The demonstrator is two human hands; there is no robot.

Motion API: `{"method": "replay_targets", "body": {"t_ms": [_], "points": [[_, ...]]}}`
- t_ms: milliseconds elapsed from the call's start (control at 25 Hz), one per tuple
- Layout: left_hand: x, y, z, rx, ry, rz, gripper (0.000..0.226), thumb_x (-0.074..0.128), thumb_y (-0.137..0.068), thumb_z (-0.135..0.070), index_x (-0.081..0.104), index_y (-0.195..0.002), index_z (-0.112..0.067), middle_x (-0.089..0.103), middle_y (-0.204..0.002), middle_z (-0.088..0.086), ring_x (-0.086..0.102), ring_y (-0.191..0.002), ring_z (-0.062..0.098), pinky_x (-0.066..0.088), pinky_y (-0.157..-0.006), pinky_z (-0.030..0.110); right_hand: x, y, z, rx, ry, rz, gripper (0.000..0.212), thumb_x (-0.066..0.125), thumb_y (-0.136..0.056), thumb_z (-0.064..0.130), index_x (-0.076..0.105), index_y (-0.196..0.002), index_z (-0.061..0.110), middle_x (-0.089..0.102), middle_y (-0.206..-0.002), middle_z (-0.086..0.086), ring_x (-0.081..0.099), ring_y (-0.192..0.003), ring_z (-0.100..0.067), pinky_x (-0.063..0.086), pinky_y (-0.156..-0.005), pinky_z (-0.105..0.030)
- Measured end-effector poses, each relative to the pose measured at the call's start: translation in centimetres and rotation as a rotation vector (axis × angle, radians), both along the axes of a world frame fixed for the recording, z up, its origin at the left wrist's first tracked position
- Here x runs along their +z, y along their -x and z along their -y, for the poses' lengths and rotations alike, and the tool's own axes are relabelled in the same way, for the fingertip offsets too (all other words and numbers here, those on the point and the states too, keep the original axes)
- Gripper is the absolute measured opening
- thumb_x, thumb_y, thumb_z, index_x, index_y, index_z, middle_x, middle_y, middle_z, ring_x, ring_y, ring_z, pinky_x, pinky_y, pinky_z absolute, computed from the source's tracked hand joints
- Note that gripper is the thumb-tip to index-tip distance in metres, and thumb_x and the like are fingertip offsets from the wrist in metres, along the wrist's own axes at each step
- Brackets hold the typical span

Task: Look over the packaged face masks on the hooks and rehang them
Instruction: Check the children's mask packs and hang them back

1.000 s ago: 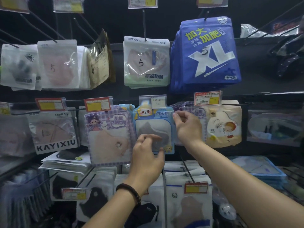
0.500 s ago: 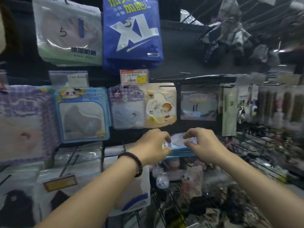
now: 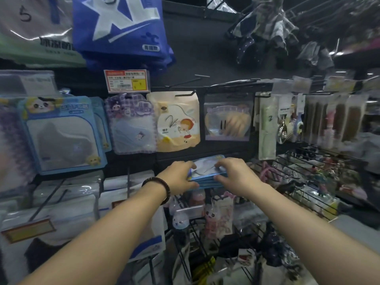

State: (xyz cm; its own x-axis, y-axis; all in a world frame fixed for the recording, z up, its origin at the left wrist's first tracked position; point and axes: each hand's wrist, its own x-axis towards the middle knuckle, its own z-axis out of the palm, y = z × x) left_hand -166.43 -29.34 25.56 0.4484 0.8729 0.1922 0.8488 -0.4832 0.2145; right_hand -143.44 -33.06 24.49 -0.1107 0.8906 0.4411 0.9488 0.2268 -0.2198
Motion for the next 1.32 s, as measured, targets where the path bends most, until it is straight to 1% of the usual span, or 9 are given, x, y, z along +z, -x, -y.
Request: {"method": "replay_targets", "body": {"t_ms": [280,480,680,880,1000,1080,1160,1240,1320], "points": [[0.1,0.4,-0.7,-0.004,0.064,0.021,0.055,0.076,-0.097,-0.044,0.061,-0.147,-0.026,0.062,-0.140,0.007,0.065,-0.113,0.025,0.056,-0.092,0.036,-0.2,-0.7,-0.6,0.047,-0.035,-0.022,0.037,0.078,-0.095,0.045,0.075,-0.124,0.022,0.072,-0.125,-0.003,0.062,-0.121,-0.025,0.053,-0.101,-0.041],[1.0,0.4,-0.3,-0.037,0.037,-0.133,0.043,0.064,-0.105,-0.044,0.061,-0.145,-0.028,0.065,-0.129,0.006,0.065,-0.108,0.027,0.055,-0.091,0.039,0.0,-0.9,-0.7,0.070,-0.034,-0.001,0.033,0.080,-0.095,0.038,0.073,-0.124,0.024,0.069,-0.127,0.000,0.061,-0.123,-0.023,0.053,-0.102,-0.042],[1.4,-0.9,1.0,-0.040,-0.241,-0.524,0.025,0.049,-0.109,-0.016,0.056,-0.134,-0.019,0.068,-0.114,0.014,0.069,-0.093,0.037,0.053,-0.070,0.043,0.0,-1.0,-0.5,0.078,-0.060,0.110,0.031,0.071,-0.101,0.036,0.066,-0.129,0.025,0.066,-0.131,0.000,0.058,-0.124,-0.025,0.054,-0.096,-0.041],[1.3,-0.9,0.9,-0.049,-0.453,-0.470,0.032,0.054,-0.102,0.000,0.051,-0.130,-0.014,0.068,-0.110,0.009,0.070,-0.092,0.038,0.055,-0.064,0.046,0.1,-1.4,-0.6,0.017,-0.188,0.189,0.038,0.064,-0.101,0.018,0.063,-0.138,0.027,0.067,-0.132,0.000,0.060,-0.124,-0.028,0.058,-0.090,-0.046],[1.4,-0.3,0.9,-0.061,-0.600,-0.262,0.032,0.060,-0.101,-0.004,0.055,-0.130,-0.017,0.068,-0.114,0.004,0.070,-0.099,0.033,0.061,-0.072,0.048,-0.6,-1.4,-0.8,0.010,-0.390,0.152,0.050,0.077,-0.089,0.005,0.074,-0.135,0.026,0.077,-0.120,-0.004,0.073,-0.106,-0.035,0.062,-0.071,-0.046],[1.7,0.0,1.8,-0.056,-0.636,0.051,0.039,0.063,-0.103,-0.012,0.059,-0.140,-0.021,0.066,-0.129,0.002,0.065,-0.115,0.028,0.060,-0.090,0.044,-1.2,-1.2,-1.0,0.024,-0.580,0.115,0.050,0.083,-0.081,-0.001,0.079,-0.126,0.023,0.080,-0.111,-0.005,0.077,-0.090,-0.036,0.062,-0.058,-0.043],[2.1,0.3,3.5,0.062,-0.542,0.432,0.046,0.068,-0.102,-0.027,0.055,-0.145,-0.021,0.057,-0.138,0.004,0.056,-0.125,0.026,0.050,-0.108,0.042,-1.3,-0.8,-0.7,0.034,-0.752,0.072,0.042,0.075,-0.087,0.003,0.080,-0.125,0.022,0.080,-0.112,-0.004,0.075,-0.089,-0.034,0.063,-0.061,-0.042],[2.6,0.2,5.8,0.259,-0.198,0.846,0.054,0.072,-0.098,-0.039,0.048,-0.143,-0.021,0.050,-0.141,0.007,0.054,-0.127,0.025,0.047,-0.114,0.044,-1.1,-0.2,0.2,0.046,-0.867,0.063,0.035,0.065,-0.097,0.010,0.079,-0.128,0.021,0.079,-0.115,-0.003,0.071,-0.089,-0.033,0.060,-0.067,-0.043],[2.9,0.1,7.9,0.195,0.344,1.383,0.052,0.069,-0.098,-0.041,0.051,-0.140,-0.015,0.060,-0.141,0.021,0.066,-0.120,0.034,0.058,-0.102,0.050,-1.0,0.8,1.7,0.035,-0.916,0.063,0.033,0.060,-0.103,0.017,0.078,-0.130,0.021,0.078,-0.115,-0.002,0.070,-0.090,-0.032,0.059,-0.068,-0.043]]}}
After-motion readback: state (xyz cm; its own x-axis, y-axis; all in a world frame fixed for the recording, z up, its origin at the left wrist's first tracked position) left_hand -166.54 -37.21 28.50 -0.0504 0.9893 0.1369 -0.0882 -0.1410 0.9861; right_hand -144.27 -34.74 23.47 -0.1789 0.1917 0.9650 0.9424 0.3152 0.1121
